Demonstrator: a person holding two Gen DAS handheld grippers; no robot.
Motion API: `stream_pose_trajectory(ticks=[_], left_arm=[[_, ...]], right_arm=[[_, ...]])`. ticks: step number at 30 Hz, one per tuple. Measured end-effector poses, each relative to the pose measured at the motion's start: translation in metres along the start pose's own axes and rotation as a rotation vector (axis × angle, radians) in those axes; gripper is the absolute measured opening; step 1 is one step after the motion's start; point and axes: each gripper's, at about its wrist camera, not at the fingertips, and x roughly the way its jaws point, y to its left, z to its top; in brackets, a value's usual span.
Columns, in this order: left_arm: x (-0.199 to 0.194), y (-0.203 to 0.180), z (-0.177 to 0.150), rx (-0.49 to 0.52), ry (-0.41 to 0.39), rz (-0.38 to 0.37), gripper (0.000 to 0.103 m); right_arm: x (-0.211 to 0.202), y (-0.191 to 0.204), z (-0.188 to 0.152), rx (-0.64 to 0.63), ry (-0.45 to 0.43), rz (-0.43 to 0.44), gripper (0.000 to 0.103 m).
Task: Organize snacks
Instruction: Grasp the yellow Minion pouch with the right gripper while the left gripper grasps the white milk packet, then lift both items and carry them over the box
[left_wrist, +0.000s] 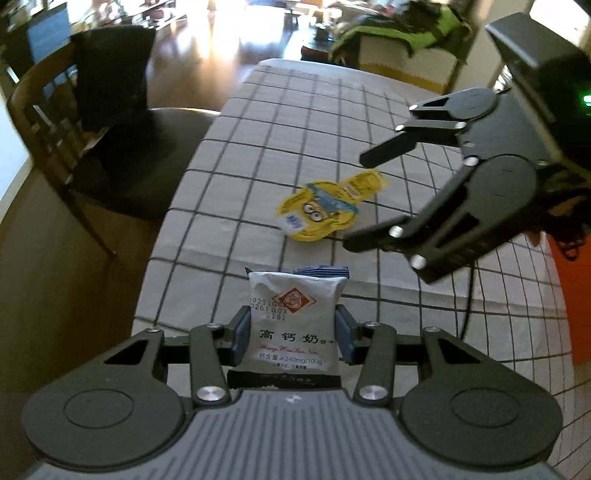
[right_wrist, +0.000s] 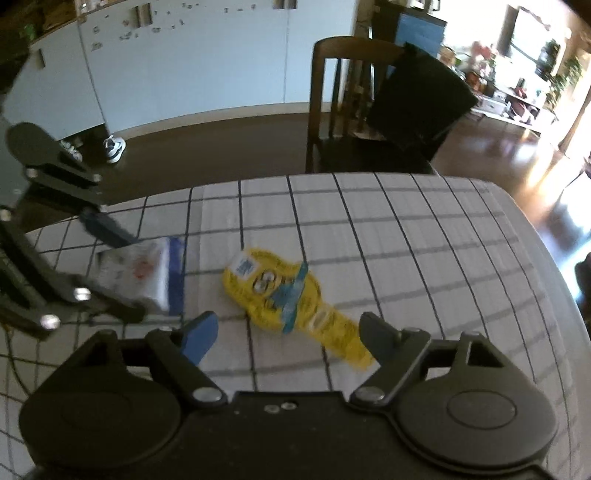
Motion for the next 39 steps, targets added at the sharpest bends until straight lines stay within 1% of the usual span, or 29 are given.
stream_pose_trajectory(ticks=[3,5,6,8,10,13,19,25,29,34,39], left_arm=[[-0.003,0.006,-0.004,-0.028,0.001,-0.002,0.046],[-0.004,0.008,-0.006,-0.04,0.003,-0.001,0.046],[-0.004,0.01,-0.006,-0.046,0.003,0.0,0.046],[-0.006,0.012,-0.007,-0.058,0.001,-0.003,0.046],[-0.006,0.014,-0.008,-0.072,-0.004,-0.003,0.046],[-0.01,0.015,-0.01,-0.082,-0.007,-0.005,0.046],[-0.013,0.014,-0.013,-0.065,-0.014,0.009,0.046],[-0.025,0.013,-0.02,-0.042,-0.018,-0.004,0.046],[-0.035,0.009,-0.024,-0.019,-0.024,-0.011,0.046],[-0.054,-0.002,-0.026,0.041,-0.055,-0.01,0.046],[-0.076,-0.015,-0.026,0.096,-0.084,-0.062,0.046]], right_arm=[[0.011,-0.001,0.009,-0.025,0.003,0.023,0.08],[0.017,-0.001,0.011,-0.039,0.012,0.041,0.073],[0.02,-0.001,0.012,-0.042,0.02,0.052,0.071],[0.023,-0.001,0.014,-0.027,0.025,0.072,0.063],[0.024,0.002,0.015,-0.03,0.022,0.074,0.061],[0.022,0.005,0.014,-0.013,0.016,0.074,0.051],[0.017,0.017,0.004,0.056,-0.002,0.028,0.051],[-0.006,0.031,-0.01,0.178,-0.029,-0.027,0.051],[-0.03,0.047,-0.02,0.242,-0.02,-0.078,0.051],[-0.068,0.07,-0.033,0.361,-0.047,-0.148,0.051],[-0.105,0.096,-0.048,0.487,-0.067,-0.231,0.051]])
